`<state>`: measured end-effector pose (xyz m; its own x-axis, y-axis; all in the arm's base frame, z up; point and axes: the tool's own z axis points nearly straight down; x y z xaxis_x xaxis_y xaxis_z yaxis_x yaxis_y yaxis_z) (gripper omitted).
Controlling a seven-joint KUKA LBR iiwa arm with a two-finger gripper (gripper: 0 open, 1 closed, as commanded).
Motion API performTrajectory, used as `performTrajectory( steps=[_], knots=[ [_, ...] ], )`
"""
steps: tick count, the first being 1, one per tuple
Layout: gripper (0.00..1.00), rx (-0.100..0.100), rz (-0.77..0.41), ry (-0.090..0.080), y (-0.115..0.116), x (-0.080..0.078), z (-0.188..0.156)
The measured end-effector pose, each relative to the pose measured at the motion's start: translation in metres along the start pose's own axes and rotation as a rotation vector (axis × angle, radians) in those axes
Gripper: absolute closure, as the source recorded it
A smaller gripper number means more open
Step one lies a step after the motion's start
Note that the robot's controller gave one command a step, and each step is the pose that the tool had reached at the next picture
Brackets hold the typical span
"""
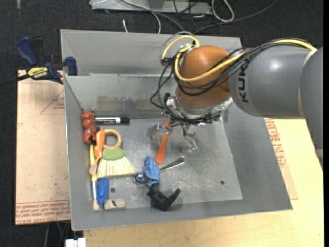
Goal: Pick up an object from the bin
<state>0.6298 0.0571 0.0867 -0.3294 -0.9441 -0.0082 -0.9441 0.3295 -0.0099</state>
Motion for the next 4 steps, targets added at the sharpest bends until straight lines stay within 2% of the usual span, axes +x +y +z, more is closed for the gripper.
performTrajectory(
  steps=[1, 2, 4],
  knots=[
    [1.00, -0.002, -0.138, -0.002, 0.001, 0.011, 0.015],
    [1.00, -0.002, -0.137, -0.002, 0.001, 0.011, 0.015],
    [1.00, -0.003, -0.132, -0.005, 0.001, 0.010, -0.025]
  ],
)
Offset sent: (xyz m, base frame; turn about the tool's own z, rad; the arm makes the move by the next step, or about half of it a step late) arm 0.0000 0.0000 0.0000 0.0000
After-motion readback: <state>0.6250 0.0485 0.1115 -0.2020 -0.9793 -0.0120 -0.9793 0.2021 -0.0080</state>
